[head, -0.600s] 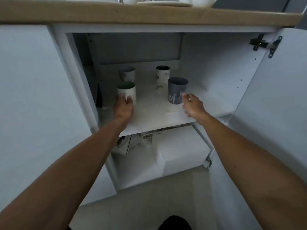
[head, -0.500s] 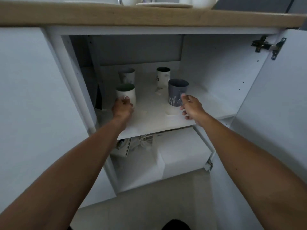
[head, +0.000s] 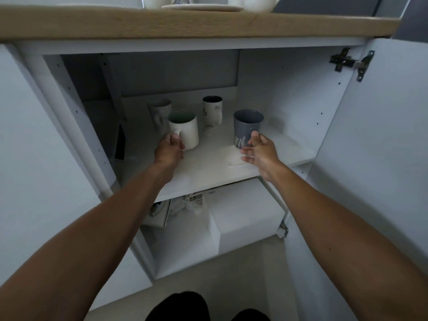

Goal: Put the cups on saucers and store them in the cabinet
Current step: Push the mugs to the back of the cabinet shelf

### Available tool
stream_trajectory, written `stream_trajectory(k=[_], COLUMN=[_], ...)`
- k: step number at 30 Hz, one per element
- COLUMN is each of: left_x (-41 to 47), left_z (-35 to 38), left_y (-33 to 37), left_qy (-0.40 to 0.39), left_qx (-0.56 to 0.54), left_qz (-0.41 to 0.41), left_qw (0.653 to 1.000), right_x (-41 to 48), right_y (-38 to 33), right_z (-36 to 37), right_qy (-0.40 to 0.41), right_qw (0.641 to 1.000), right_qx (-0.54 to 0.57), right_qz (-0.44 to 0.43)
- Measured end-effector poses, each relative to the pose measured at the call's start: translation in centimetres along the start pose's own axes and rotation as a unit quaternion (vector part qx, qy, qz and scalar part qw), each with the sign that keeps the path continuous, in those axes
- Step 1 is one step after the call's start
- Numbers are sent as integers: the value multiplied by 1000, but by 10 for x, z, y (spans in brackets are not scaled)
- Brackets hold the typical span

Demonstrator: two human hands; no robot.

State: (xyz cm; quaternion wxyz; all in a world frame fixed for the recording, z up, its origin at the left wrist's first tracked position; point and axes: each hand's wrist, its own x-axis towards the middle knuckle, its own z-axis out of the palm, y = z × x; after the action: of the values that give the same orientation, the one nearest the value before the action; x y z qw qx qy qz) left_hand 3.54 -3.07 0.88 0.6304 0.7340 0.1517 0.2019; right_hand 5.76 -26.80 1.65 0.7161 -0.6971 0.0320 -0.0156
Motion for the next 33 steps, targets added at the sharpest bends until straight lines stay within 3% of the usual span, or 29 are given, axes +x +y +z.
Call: stream_trajectory(k=[8,16,33], left_x=[12,27,42], left_z=[84,155,208], left_y=[28,32,21], left_qy=[-133,-219,-257], left_qx=[-12,-17,5], left_qz=[25,22,26], left_qw=[991,975,966], right_x=[6,13,35], right_y=[-2,-3,8], right_z=[-72,-89,-96], right_qy=[102,129,172], right_qw=[994,990,982], right_qx=[-41,-41,-74], right_qz=[-28,-30,-26])
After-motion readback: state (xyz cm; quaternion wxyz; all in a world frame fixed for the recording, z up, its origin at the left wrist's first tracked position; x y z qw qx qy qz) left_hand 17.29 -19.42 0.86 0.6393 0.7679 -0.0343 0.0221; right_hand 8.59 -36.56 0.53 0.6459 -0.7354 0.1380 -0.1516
